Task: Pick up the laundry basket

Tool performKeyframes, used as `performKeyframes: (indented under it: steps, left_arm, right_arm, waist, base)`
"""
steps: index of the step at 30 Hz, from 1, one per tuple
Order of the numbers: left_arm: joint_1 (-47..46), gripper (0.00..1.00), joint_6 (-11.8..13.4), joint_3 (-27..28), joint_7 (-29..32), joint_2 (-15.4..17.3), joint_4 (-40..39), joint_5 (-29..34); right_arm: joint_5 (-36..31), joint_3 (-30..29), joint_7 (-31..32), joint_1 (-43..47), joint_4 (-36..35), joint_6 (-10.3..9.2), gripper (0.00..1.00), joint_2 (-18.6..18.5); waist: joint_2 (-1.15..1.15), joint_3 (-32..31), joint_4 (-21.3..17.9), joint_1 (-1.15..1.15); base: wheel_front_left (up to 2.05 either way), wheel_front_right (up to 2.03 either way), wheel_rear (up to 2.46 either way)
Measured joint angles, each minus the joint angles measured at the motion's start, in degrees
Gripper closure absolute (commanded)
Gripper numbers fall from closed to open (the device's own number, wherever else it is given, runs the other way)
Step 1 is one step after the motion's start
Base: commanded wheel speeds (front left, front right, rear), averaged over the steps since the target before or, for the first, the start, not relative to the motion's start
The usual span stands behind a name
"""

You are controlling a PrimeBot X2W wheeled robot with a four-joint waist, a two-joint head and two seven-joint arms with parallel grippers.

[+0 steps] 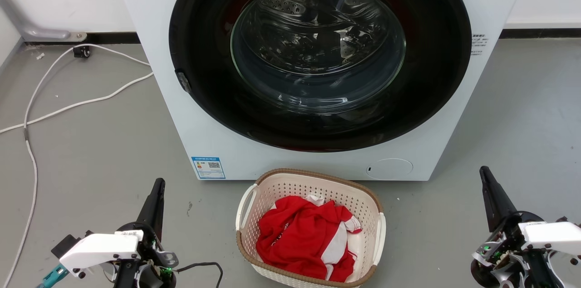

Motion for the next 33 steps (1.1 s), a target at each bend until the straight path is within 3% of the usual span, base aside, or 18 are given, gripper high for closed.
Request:
performKeyframes:
  steps: [31, 32, 33]
  left_arm:
    - [-0.01, 1.00, 0.00, 0.13, 0.23, -0.13, 0.01, 0.08]
    - [-0.01, 0.00, 0.00, 0.13, 0.23, -0.13, 0.01, 0.09]
    - [0.17, 0.00, -0.01, 0.07, 0.22, -0.20, 0.34, 0.08]
  right_arm:
    - [-0.25, -0.11, 0.02, -0.01, 0.01, 0.00, 1.00, 0.07]
    - [-0.25, -0.11, 0.02, -0.01, 0.01, 0.00, 0.00, 0.07]
    - [-0.24, -0.08, 0.00, 0.20, 0.34, 0.01, 0.00, 0.08]
  waist:
    - [0.00, 0.00, 0.00, 0.00]
    - [0.00, 0.00, 0.00, 0.00]
    - [0.00, 0.00, 0.00, 0.00]
  base:
    - [0.00, 0.00, 0.00]
    - [0.00, 0.00, 0.00]
    - [0.00, 0.00, 0.00]
